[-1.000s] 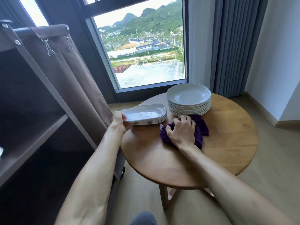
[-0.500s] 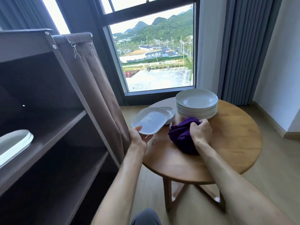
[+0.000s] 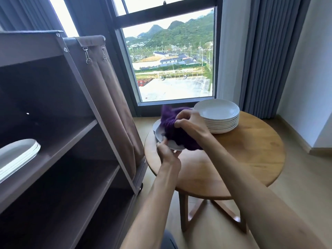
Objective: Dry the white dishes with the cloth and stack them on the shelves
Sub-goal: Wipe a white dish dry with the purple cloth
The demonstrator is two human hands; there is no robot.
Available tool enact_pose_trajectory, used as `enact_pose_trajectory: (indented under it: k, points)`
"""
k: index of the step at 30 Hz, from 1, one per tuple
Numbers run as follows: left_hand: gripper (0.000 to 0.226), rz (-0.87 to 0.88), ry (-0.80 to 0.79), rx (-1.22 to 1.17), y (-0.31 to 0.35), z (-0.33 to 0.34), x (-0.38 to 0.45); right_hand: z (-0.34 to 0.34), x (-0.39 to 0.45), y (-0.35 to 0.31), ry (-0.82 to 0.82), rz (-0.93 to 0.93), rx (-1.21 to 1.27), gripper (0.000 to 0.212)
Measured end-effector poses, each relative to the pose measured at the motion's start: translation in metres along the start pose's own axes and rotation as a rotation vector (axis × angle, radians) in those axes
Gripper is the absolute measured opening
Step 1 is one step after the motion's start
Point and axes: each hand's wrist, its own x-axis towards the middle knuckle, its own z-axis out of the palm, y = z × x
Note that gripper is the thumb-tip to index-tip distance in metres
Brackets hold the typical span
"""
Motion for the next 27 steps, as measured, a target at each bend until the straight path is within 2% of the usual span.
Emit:
enact_pose_trajectory:
  k: [1, 2, 4, 5, 7, 8, 10, 12, 14, 16, 21, 27]
  points:
    - [0.032, 0.022, 0.006, -0.001, 0.0, 0.001, -0.002, 0.004, -0.006, 0.006, -0.022, 0.044, 0.048, 0.021]
    - [0.028, 0.035, 0.009, -0.013, 0.0, 0.0, -0.003, 0.008, -0.01, 0.014, 0.033, 0.082, 0.08, 0.025]
    - [0.017, 0.066, 0.01, -0.036, -0.001, -0.002, -0.005, 0.014, -0.018, 0.029, 0.24, 0.114, 0.005, 0.038]
    - [0.014, 0.086, 0.004, -0.051, -0.001, -0.003, -0.006, 0.017, -0.022, 0.035, 0.291, 0.133, -0.042, 0.051]
    - [0.015, 0.105, -0.017, -0.078, -0.001, -0.003, -0.009, 0.021, -0.028, 0.043, 0.239, 0.218, -0.009, 0.072]
    - [0.017, 0.106, -0.03, -0.094, -0.002, -0.003, -0.01, 0.022, -0.029, 0.045, 0.169, 0.28, 0.106, 0.072]
    - [0.022, 0.124, -0.057, -0.12, -0.003, -0.004, -0.013, 0.023, -0.029, 0.049, 0.001, 0.441, 0.433, 0.059]
    - [0.03, 0.14, -0.102, -0.134, -0.006, -0.004, -0.017, 0.025, -0.028, 0.052, -0.076, 0.554, 0.631, 0.05]
    - [0.039, 0.168, -0.098, -0.071, -0.008, -0.006, -0.018, 0.029, -0.027, 0.057, -0.01, 0.541, 0.785, 0.046]
    - [0.037, 0.249, -0.049, 0.012, -0.007, -0.005, -0.02, 0.033, -0.027, 0.059, 0.059, 0.503, 0.9, 0.046]
    - [0.024, 0.483, -0.037, 0.2, 0.015, -0.006, -0.021, 0.034, -0.019, 0.051, 0.099, 0.399, 0.952, 0.054]
    - [0.022, 0.619, -0.092, 0.465, 0.053, -0.02, -0.018, 0.025, -0.003, 0.043, 0.205, 0.467, 1.048, 0.034]
